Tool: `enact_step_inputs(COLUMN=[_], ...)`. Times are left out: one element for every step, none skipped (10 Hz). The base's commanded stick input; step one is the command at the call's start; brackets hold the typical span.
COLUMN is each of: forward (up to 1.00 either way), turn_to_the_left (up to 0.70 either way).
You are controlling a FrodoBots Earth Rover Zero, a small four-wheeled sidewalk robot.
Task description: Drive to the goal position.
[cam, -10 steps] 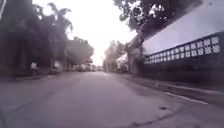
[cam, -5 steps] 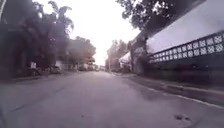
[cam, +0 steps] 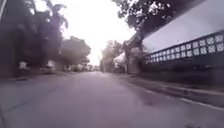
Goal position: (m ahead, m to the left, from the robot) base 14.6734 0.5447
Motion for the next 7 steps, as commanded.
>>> enact_step_inputs(forward=[0.7, 0.7, 0.7, 0.7, 0.7, 0.7, 0.7], turn_to_the_left=[0.0, 0.0, 0.0, 0.0, 0.0, 0.0, 0.0])
